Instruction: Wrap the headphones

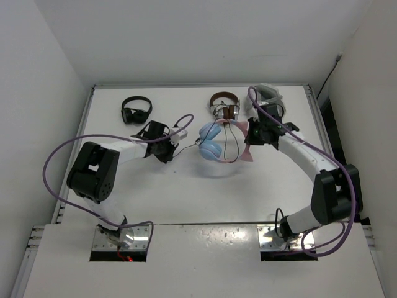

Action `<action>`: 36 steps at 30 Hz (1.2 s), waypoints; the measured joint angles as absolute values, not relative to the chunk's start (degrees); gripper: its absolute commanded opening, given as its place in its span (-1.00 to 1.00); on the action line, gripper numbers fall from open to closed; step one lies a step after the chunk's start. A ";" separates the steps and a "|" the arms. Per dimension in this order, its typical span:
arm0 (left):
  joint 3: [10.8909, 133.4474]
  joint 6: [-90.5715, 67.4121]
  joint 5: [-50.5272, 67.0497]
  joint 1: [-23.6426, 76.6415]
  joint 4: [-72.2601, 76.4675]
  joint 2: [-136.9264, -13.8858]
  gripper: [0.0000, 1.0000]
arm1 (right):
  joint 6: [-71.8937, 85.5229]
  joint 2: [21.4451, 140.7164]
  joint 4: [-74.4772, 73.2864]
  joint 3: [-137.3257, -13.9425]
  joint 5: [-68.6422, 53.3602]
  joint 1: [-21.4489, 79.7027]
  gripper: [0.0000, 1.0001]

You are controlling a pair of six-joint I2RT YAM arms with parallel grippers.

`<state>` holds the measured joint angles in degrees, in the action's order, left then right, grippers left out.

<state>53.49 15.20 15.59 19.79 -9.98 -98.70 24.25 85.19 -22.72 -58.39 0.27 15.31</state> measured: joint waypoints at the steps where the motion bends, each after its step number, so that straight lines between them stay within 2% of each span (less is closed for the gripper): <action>1: 52.71 15.38 15.59 19.79 -10.22 -98.19 -1.00 | 24.38 85.19 -22.74 -58.39 -0.16 15.09 -1.00; 13: 43.11 15.79 17.50 19.79 -10.15 -90.30 -1.00 | 28.97 86.04 -23.88 -60.10 -4.10 9.10 -1.00; 26: 41.58 12.80 20.73 20.73 -8.47 -86.89 -1.00 | 38.85 93.80 -23.88 -65.25 -12.73 7.01 -1.00; 36: 41.58 9.63 23.29 31.75 -6.68 -85.69 -1.00 | 45.01 97.73 -24.47 -68.47 -8.21 9.02 -1.00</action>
